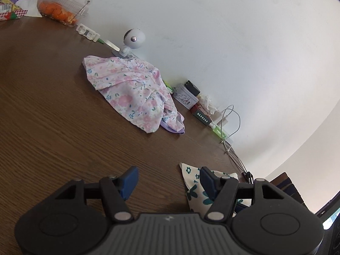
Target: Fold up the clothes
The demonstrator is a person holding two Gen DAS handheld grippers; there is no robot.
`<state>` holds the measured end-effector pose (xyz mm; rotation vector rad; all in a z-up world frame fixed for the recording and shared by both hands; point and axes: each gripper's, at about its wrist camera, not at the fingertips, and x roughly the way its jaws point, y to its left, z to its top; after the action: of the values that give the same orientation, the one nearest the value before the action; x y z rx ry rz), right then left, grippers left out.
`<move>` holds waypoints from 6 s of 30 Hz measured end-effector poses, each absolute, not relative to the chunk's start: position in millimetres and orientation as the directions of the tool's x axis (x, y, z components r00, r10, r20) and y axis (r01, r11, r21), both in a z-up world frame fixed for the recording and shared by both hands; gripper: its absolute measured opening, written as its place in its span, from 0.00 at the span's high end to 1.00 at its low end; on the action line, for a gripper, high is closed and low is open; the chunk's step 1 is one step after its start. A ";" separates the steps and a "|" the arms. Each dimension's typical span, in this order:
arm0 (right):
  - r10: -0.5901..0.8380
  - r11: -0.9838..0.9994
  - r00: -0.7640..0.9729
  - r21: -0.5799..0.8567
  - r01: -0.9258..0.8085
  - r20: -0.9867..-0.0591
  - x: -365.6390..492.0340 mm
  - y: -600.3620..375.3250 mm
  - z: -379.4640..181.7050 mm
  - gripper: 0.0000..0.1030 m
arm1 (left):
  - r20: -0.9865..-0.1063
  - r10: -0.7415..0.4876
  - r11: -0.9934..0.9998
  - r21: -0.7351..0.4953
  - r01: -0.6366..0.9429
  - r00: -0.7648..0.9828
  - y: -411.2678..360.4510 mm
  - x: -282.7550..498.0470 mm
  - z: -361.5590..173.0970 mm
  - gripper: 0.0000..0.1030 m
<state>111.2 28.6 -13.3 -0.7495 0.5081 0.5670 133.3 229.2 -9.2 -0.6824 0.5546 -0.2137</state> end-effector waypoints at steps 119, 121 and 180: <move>0.879 0.395 -0.032 0.763 -0.512 -0.476 304.3 -159.9 -40.8 0.01 | -0.492 -0.576 0.645 -0.764 -0.007 0.652 146.6 169.9 -27.3 0.38; 0.882 0.394 -0.026 0.766 -0.507 -0.471 304.2 -160.3 -41.4 0.01 | -0.491 -0.582 0.652 -0.758 0.012 0.648 145.1 172.4 -27.6 0.37; 0.803 0.559 0.444 0.761 -0.328 -0.398 529.8 -173.3 5.1 0.56 | -0.409 -0.597 0.652 -0.749 0.120 0.690 125.1 497.6 25.3 0.52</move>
<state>529.8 -173.3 5.1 0.6567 0.8357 0.7670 497.6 125.1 25.3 -0.7581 0.6997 -0.4469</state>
